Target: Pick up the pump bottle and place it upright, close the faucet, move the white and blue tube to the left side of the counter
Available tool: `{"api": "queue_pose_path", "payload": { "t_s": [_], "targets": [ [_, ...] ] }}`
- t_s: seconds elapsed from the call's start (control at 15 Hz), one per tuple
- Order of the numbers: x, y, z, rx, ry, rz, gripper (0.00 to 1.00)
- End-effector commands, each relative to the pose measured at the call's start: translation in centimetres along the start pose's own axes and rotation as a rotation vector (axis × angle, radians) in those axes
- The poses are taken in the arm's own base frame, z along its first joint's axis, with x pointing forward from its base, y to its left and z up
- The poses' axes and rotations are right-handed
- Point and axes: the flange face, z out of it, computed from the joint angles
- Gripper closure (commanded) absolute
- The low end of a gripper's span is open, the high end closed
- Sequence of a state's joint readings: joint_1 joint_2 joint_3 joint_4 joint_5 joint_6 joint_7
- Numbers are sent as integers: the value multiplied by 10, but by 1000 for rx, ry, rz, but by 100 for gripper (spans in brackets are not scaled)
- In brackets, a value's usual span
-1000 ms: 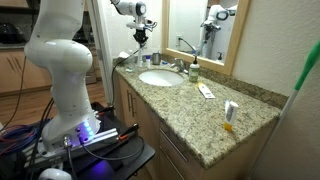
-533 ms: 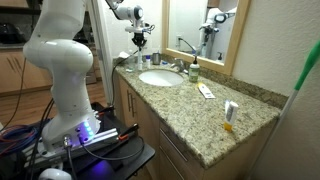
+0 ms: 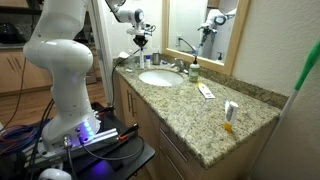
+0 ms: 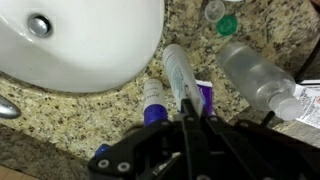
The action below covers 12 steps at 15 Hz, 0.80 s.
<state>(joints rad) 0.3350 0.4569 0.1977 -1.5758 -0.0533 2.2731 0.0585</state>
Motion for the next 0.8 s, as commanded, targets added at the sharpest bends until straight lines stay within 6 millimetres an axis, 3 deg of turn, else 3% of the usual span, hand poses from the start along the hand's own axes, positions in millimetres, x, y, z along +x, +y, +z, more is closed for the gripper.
{"api": "queue_pose_path", "payload": {
  "t_s": [0.0, 0.73],
  "targets": [
    [-2, 2, 4, 49, 42, -19, 99],
    [-6, 4, 7, 41, 12, -64, 99]
  ]
}}
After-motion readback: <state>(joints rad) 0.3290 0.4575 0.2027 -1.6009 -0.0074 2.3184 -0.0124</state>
